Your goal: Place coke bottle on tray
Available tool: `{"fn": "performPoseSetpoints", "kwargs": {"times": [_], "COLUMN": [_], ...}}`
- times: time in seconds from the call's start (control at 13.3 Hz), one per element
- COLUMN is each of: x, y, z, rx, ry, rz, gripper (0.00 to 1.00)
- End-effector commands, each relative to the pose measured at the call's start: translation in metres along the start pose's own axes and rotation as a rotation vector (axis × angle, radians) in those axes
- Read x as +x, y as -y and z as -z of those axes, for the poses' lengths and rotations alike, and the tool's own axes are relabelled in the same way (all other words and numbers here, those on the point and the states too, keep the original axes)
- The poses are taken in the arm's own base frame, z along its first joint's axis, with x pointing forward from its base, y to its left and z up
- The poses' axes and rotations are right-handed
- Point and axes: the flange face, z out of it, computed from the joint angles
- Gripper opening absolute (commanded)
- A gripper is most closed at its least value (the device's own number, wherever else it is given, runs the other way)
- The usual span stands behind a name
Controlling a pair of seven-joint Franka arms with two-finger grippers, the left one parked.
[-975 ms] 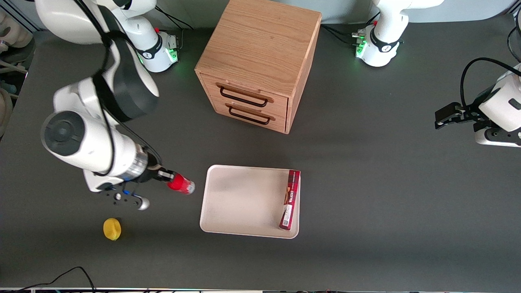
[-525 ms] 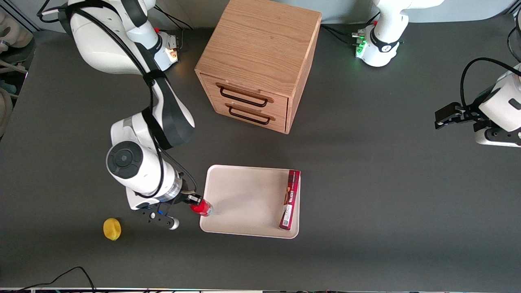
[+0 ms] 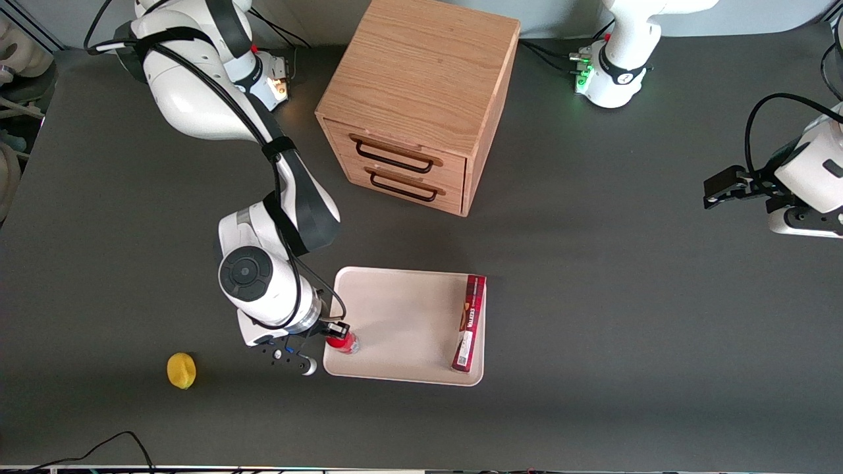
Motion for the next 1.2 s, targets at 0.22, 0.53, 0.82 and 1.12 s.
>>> {"fn": "performPoseSetpoints", "kwargs": {"times": [0.22, 0.53, 0.82, 1.12], "x": [0.004, 0.005, -0.017, -0.041], "y": [0.006, -0.006, -0.072, -0.193], "z": [0.006, 0.041, 0.095, 0.149], "rx": [-0.008, -0.014, -0.07, -0.063], "ry": [-0.045, -0.029, 0.082, 0.131], "rz": [-0.009, -0.006, 0.124, 0.272], "gripper": [1.0, 1.0, 1.0, 1.0]}}
